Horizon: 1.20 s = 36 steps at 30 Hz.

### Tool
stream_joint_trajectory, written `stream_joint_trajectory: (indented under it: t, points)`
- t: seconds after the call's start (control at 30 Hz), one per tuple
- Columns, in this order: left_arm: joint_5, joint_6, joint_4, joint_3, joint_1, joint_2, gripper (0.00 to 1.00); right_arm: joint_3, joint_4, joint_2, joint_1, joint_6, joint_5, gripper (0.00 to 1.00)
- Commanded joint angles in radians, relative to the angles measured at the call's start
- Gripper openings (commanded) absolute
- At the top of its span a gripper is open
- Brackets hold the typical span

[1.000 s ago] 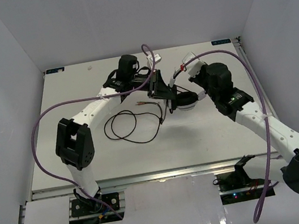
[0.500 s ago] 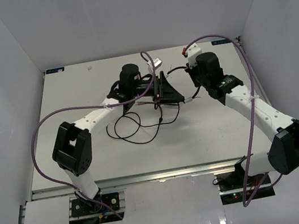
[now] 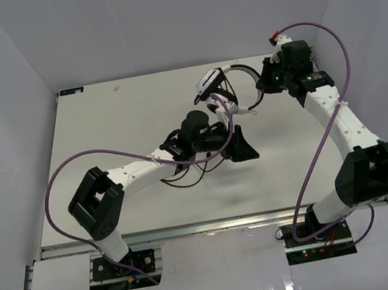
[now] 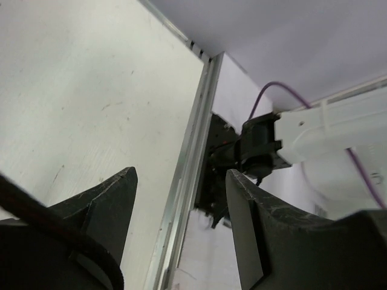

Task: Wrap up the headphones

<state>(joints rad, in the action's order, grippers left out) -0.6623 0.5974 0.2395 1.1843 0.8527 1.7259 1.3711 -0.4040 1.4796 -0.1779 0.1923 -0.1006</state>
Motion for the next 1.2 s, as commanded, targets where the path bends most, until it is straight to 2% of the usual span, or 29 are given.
stream_joint_trajectory:
  t: [0.0,0.3,0.37,0.5,0.63,0.87,0.97,1.07,1.17]
  points:
    - [0.178,-0.190,0.033,-0.092,0.067,-0.064,0.71,0.113,0.068,-0.015,0.065,0.204,-0.207,0.08]
    - [0.321,-0.309,0.204,-0.205,0.098,0.032,0.68,0.141,0.057,-0.018,0.162,0.356,-0.420,0.08]
    - [0.335,-0.333,0.257,-0.247,0.094,0.042,0.64,0.151,0.057,-0.026,0.195,0.374,-0.472,0.08]
    - [0.330,-0.344,0.313,-0.297,0.061,0.054,0.48,0.163,0.057,-0.038,0.264,0.420,-0.573,0.08]
    - [0.313,-0.368,0.302,-0.309,0.027,0.072,0.46,0.185,0.057,-0.049,0.326,0.442,-0.652,0.08]
    - [0.281,-0.386,0.316,-0.352,-0.032,0.073,0.14,0.193,0.056,-0.084,0.387,0.401,-0.709,0.08]
    - [0.237,-0.389,0.329,-0.362,-0.050,0.060,0.04,0.171,0.063,-0.096,0.407,0.400,-0.749,0.08]
    - [0.140,-0.402,0.358,-0.386,-0.053,0.028,0.08,0.148,0.074,-0.102,0.422,0.394,-0.759,0.08]
    - [0.034,-0.432,0.333,-0.381,-0.052,-0.010,0.26,0.139,0.070,-0.092,0.424,0.372,-0.735,0.08]
